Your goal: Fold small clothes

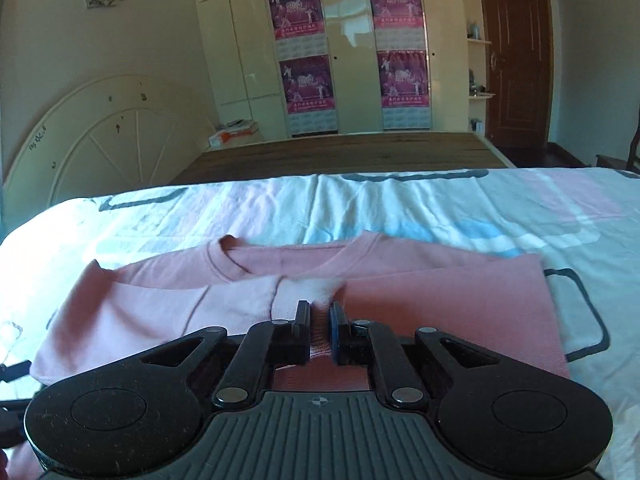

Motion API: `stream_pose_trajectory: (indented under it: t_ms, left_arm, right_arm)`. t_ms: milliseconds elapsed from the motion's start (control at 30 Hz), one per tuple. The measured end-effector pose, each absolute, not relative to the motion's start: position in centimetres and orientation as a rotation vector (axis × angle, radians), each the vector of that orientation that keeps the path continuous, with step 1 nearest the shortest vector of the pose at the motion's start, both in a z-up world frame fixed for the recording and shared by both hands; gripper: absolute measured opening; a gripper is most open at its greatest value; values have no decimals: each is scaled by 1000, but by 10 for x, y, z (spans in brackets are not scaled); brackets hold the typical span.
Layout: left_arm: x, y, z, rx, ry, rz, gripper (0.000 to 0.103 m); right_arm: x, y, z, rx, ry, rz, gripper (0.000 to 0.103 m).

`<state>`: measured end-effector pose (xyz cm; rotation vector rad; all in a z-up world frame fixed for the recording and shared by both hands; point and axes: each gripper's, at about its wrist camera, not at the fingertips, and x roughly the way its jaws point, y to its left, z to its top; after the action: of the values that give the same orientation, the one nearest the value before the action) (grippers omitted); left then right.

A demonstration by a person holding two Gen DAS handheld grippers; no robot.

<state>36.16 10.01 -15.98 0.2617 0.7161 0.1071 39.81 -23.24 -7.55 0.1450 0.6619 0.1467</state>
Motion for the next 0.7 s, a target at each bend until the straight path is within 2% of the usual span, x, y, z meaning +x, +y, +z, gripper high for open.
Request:
stream_pose_trajectory:
  t_ms: [67, 100, 133, 200, 333, 467, 533, 600, 700]
  left_arm:
    - [365, 101, -159, 247, 710, 110, 55]
    - [366, 102, -159, 234, 708, 110, 48]
    - [367, 102, -159, 226, 707, 109, 31]
    - [369, 103, -160, 199, 719, 105, 9]
    - [364, 121, -158, 74, 712, 129, 10]
    - [360, 122, -157, 85, 725, 117, 9]
    - [357, 125, -150, 41, 740, 119, 20]
    - [349, 128, -139, 8, 716, 130, 27]
    - [342, 126, -124, -15, 679, 120, 32]
  right_arm:
    - [398, -248, -85, 161, 686, 93, 8]
    - [399, -255, -91, 172, 704, 73, 8]
    - [401, -259, -98, 179, 736, 66, 8]
    - [407, -261, -115, 190, 829, 95, 9]
    - [405, -264, -125, 178, 845, 57, 9]
    - [399, -272, -119, 193, 823, 47, 19]
    - [395, -277, -110, 187, 775, 16, 26]
    - [392, -280, -101, 200, 734, 28, 40]
    - [393, -269, -93, 173, 717, 83, 40]
